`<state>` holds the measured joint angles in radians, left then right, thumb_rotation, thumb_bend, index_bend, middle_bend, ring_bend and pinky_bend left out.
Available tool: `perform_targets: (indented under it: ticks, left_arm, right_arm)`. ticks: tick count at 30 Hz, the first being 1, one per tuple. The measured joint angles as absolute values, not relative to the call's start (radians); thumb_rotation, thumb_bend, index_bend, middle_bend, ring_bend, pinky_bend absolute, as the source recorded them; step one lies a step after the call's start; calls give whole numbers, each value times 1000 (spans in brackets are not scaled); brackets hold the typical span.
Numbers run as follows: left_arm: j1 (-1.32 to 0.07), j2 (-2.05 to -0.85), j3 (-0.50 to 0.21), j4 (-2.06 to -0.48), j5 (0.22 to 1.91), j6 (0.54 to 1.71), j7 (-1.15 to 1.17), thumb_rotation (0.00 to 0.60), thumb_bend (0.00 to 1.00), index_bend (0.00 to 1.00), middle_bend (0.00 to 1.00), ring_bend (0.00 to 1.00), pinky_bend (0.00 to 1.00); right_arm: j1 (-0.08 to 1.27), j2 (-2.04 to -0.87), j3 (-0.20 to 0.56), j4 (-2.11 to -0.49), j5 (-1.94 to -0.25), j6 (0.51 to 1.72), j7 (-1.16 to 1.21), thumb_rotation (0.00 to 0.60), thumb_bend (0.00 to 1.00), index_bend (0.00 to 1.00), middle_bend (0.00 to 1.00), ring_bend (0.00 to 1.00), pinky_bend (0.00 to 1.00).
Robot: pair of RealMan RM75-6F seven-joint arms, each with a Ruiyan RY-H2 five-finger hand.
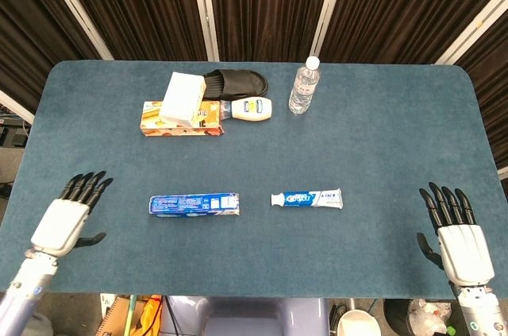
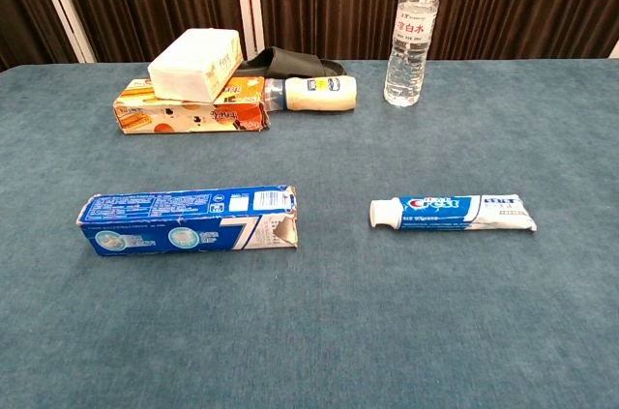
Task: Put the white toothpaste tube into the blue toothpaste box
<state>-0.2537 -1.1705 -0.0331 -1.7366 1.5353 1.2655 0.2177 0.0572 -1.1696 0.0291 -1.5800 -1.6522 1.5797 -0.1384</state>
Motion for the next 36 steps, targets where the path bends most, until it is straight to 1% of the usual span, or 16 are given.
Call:
perform_targets:
  ticks: [2, 5, 8, 10, 16, 21, 26, 28, 34, 36]
  left_arm:
    - [-282, -1184, -53, -1761, 1495, 1223, 252, 600, 143, 10, 33, 61, 145]
    - [-333, -1220, -89, -1787, 1410, 1158, 329, 600, 159, 48, 97, 123, 210]
    - [-385, -1274, -124, -1804, 1307, 1108, 423, 600, 160, 94, 160, 185, 266]
    - [-422, -1320, -144, -1810, 1228, 1082, 492, 600, 160, 105, 176, 201, 284]
    - [-523, -1481, -187, -1797, 1031, 1060, 691, 600, 161, 127, 207, 211, 295]
    - [-600, -1611, -209, -1752, 921, 1068, 790, 600, 194, 169, 255, 257, 332]
    - [-648, -1691, -220, -1710, 873, 1092, 831, 600, 234, 228, 356, 354, 414]
    - [-660, -1715, -220, -1695, 867, 1109, 840, 600, 241, 241, 384, 379, 430]
    - [-669, -1738, -202, -1679, 871, 1141, 839, 600, 276, 284, 442, 434, 481]
    - [-670, -1739, -195, -1678, 872, 1145, 834, 600, 314, 321, 486, 474, 520]
  right_arm:
    - [57, -1169, 29, -1580, -1652, 1580, -135, 600, 365, 0, 0, 0, 0]
    - [57, -1169, 29, -1579, -1651, 1580, -130, 600, 365, 0, 0, 0, 0]
    - [57, -1167, 30, -1579, -1648, 1579, -122, 600, 365, 0, 0, 0, 0]
    - [56, -1165, 31, -1580, -1645, 1579, -115, 600, 365, 0, 0, 0, 0]
    - [55, -1159, 32, -1584, -1642, 1580, -93, 600, 365, 0, 0, 0, 0]
    - [56, -1157, 31, -1586, -1642, 1578, -83, 600, 365, 0, 0, 0, 0]
    - [55, -1155, 32, -1585, -1641, 1580, -76, 600, 365, 0, 0, 0, 0]
    - [55, -1156, 33, -1585, -1642, 1584, -71, 600, 365, 0, 0, 0, 0]
    - [53, -1156, 34, -1584, -1643, 1587, -67, 600, 365, 0, 0, 0, 0]
    - [53, -1157, 33, -1583, -1645, 1589, -69, 600, 365, 0, 0, 0, 0]
